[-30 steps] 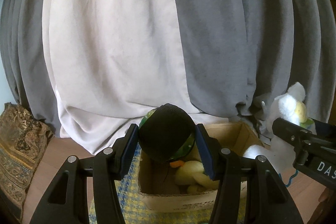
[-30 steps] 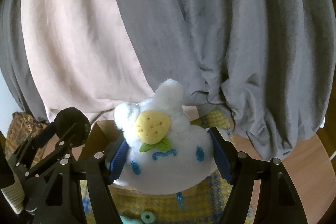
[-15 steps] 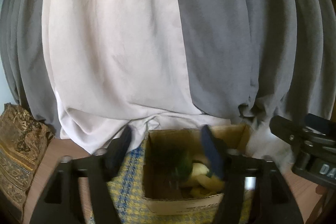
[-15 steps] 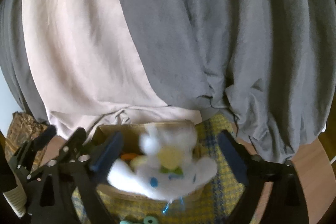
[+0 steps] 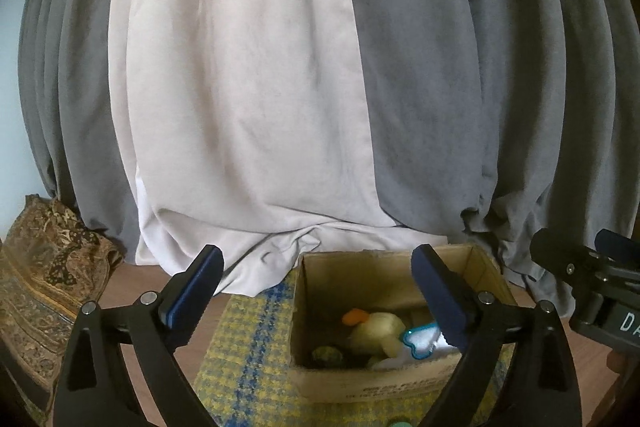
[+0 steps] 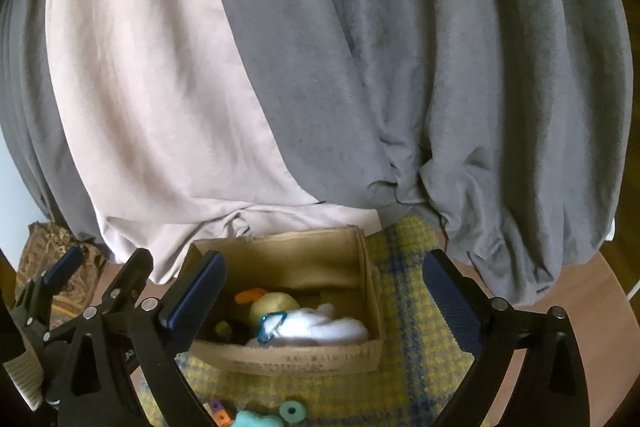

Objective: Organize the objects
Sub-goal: 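Lift both open grippers out of the box and back over the table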

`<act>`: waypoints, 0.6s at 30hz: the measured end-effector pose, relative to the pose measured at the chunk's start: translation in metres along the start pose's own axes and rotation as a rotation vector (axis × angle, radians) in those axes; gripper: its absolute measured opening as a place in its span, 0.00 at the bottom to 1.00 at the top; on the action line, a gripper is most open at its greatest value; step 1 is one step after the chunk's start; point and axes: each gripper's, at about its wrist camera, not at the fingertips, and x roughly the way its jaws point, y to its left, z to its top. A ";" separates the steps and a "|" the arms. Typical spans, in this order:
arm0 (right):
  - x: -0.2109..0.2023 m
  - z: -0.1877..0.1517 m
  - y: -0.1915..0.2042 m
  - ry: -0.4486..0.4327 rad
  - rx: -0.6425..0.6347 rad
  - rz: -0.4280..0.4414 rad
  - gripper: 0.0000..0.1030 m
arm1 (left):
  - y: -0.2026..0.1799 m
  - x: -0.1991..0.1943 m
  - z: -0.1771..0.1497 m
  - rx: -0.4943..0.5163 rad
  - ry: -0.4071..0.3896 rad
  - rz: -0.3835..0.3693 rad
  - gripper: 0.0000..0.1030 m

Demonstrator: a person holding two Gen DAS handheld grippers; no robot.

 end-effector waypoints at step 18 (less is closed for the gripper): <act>-0.039 -0.033 0.006 0.004 -0.015 0.019 0.96 | 0.013 -0.046 -0.031 -0.007 0.004 0.035 0.96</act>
